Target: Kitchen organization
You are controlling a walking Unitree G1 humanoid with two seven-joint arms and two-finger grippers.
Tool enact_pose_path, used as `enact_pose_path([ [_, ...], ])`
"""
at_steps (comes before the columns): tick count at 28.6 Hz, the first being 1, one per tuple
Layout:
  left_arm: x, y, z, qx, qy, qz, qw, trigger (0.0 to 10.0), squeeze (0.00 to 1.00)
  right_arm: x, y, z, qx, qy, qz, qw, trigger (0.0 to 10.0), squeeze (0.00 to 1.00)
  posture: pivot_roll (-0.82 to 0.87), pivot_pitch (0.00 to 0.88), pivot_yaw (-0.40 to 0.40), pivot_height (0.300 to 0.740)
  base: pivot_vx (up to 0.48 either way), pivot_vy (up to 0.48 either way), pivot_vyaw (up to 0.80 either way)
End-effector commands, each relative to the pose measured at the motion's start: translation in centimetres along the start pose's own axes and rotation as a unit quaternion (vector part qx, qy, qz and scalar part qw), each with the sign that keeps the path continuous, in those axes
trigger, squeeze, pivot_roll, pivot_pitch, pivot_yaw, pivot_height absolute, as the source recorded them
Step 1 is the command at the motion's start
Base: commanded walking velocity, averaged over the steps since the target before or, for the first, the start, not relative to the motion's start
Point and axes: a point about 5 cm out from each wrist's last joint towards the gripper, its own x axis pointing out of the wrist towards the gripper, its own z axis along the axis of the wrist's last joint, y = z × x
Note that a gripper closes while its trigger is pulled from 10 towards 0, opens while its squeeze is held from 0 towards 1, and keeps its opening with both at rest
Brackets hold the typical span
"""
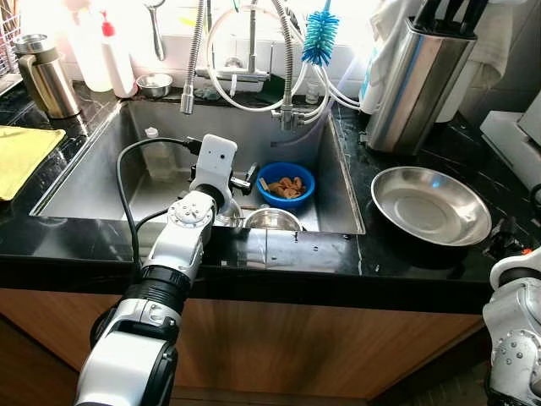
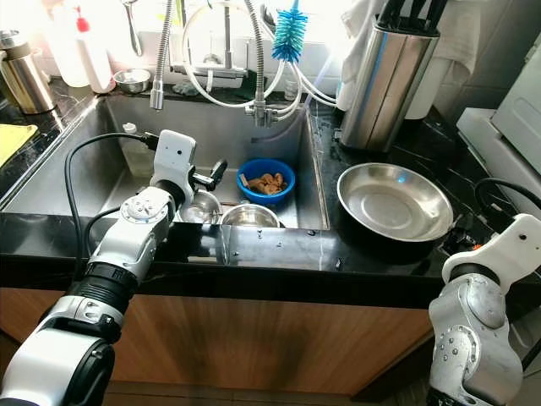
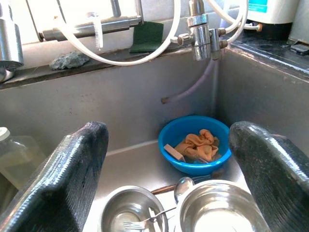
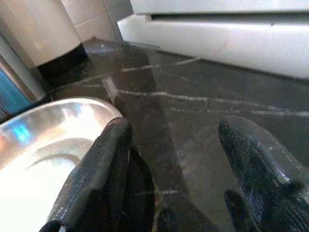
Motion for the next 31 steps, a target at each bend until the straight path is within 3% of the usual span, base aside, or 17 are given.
enact_pose_path([
  [1,0.0,-0.1,0.3,0.008,-0.007,-0.006,1.000,10.0,0.00,0.2,-0.1,0.0,0.012,0.010,-0.005,1.000,10.0,0.00,0.08,0.030,-0.070,0.740,0.000,0.000,0.00],
  [9,0.0,-0.2,0.3,0.013,-0.007,-0.008,1.000,10.0,0.00,0.5,0.1,-0.4,0.011,0.030,0.003,0.999,10.0,0.00,0.08,0.025,-0.071,0.740,0.000,0.000,0.00],
  [16,0.1,-0.2,0.7,0.012,-0.016,-0.004,1.000,10.0,0.00,1.1,0.8,-0.7,-0.019,0.047,0.026,0.998,10.0,0.00,0.09,0.016,-0.071,0.740,0.000,0.000,0.00],
  [25,0.1,-0.1,1.0,0.010,-0.024,-0.001,1.000,10.0,0.00,1.4,1.3,-0.1,-0.016,0.038,0.034,0.999,10.0,0.00,0.09,0.004,-0.072,0.740,0.000,0.000,0.00],
  [31,0.2,0.0,1.8,-0.006,-0.036,-0.002,0.999,10.0,0.00,1.5,1.9,1.3,-0.005,0.005,0.050,0.999,10.0,0.00,0.09,0.014,-0.072,0.740,0.000,0.000,0.00],
])
